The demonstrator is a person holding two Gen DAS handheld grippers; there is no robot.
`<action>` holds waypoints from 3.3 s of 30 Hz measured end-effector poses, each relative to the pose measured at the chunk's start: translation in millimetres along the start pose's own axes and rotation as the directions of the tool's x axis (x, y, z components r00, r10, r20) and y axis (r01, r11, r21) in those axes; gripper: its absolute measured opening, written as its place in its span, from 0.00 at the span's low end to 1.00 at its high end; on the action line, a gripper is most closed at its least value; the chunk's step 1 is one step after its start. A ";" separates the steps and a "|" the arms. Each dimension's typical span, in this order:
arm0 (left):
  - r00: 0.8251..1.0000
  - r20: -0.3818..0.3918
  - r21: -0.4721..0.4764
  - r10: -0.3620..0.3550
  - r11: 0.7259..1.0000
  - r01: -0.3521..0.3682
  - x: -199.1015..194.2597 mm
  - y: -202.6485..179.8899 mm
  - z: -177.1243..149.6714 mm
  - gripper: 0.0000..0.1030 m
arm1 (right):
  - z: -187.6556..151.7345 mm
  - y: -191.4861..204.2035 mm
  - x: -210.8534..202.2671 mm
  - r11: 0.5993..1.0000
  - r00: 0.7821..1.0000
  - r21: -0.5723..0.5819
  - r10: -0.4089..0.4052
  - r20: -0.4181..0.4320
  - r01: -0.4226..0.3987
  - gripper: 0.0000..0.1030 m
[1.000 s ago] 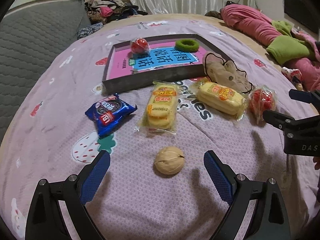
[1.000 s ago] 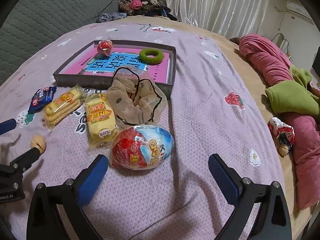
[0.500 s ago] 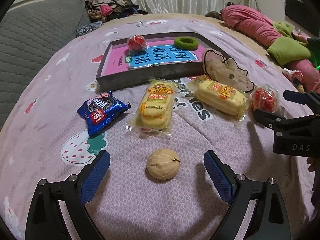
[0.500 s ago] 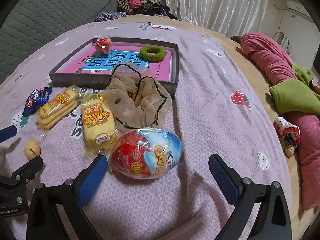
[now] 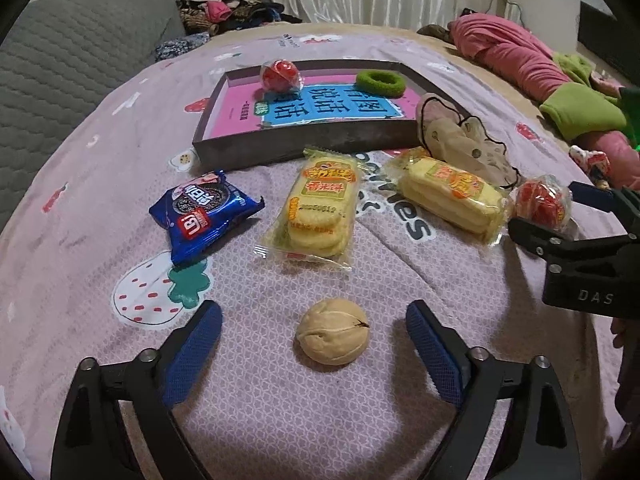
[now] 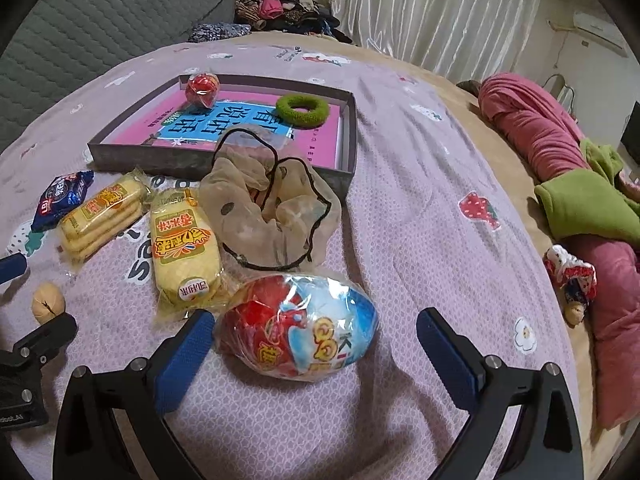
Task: Organize objects
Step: 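Grasp the walnut with the left tool while the right tool grasps the large Kinder egg, then carry the walnut with the left tool while the right tool carries the large egg to the tray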
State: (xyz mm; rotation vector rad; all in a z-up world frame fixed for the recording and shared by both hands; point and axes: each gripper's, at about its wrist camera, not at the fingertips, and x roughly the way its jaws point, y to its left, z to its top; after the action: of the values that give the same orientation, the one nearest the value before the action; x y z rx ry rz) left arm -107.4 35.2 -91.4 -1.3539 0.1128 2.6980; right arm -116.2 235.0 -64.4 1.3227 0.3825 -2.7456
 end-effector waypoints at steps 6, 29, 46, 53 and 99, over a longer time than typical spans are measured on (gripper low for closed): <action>0.999 -0.034 0.005 -0.032 0.999 0.032 3.4 -3.2 -2.8 0.47 | 0.4 1.1 2.8 1.000 1.000 -0.006 0.015 0.007 -0.015 0.85; 0.997 -0.009 0.033 -0.074 0.997 0.074 -17.8 -12.5 0.4 0.35 | -10.3 -13.7 -24.2 0.993 0.993 -0.012 0.115 0.032 -0.115 0.80; 0.991 0.111 0.044 -0.077 0.996 0.072 -66.7 -12.0 14.7 0.36 | 9.9 8.6 -111.2 0.983 0.960 -0.074 0.181 0.215 -0.169 0.80; 0.983 0.171 0.036 -0.071 0.997 0.066 -93.0 -2.4 22.5 0.36 | 14.9 16.1 -137.4 0.984 0.952 -0.088 0.172 0.253 -0.155 0.80; 0.965 0.254 -0.045 0.066 0.997 -0.056 -132.1 29.5 210.7 0.36 | 170.4 -3.8 -172.6 0.988 0.891 -0.073 0.153 0.428 -0.134 0.80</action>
State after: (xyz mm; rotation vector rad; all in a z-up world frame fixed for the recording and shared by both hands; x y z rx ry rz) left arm -200.4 21.6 140.8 -1.0133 0.0812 2.9112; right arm -138.2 188.0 172.6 0.6623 0.2889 -2.7753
